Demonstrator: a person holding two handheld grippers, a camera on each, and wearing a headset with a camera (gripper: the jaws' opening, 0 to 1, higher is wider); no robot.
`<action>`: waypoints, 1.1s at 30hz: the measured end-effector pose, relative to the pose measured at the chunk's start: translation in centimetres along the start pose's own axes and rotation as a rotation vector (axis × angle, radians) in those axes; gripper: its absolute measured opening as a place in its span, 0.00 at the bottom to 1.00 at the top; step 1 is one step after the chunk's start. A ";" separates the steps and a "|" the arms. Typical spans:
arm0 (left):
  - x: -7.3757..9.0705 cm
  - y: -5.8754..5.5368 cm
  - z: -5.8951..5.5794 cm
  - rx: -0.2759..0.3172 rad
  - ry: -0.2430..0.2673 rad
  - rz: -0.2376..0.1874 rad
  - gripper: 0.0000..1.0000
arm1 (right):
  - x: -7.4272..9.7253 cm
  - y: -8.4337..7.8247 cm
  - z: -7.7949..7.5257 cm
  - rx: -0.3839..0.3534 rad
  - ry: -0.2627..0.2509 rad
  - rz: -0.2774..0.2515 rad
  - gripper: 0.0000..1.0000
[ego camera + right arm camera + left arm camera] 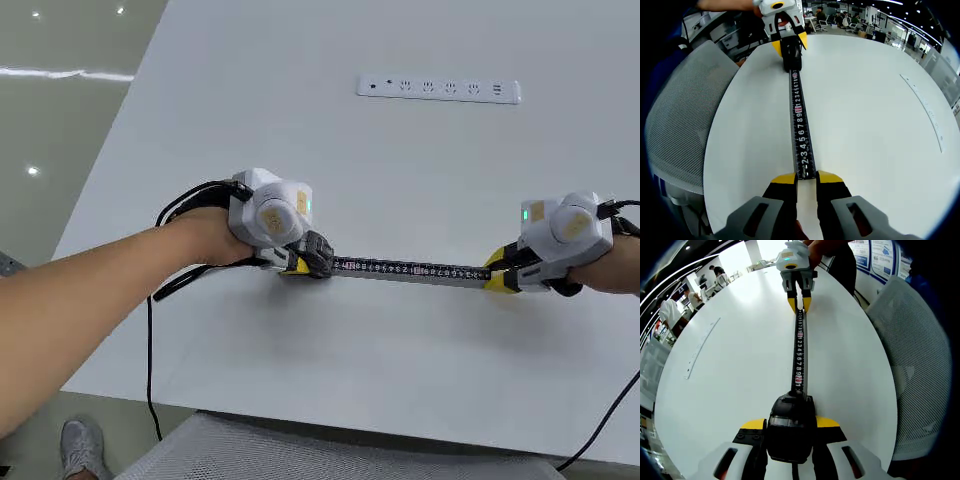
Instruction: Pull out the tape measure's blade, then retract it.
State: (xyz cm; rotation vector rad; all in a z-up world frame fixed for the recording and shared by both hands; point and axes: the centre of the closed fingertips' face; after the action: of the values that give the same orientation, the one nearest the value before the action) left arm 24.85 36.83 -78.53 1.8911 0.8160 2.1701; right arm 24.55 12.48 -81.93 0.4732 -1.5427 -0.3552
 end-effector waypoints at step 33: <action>-0.3 -0.1 0.4 -0.002 0.006 -0.026 0.32 | 0.3 -1.0 0.2 0.036 -0.013 0.037 0.12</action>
State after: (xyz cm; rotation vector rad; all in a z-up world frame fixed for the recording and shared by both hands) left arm 25.26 36.85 -78.82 1.8633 0.8346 2.1620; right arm 24.46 11.47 -82.19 0.4706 -1.5712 -0.3023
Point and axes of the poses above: the centre of the closed fingertips' face, and the gripper's own axes: x roughly backward along the fingers, z roughly to its left, y roughly out of its top, and after that the axes turned 11 degrees about x, right-handed
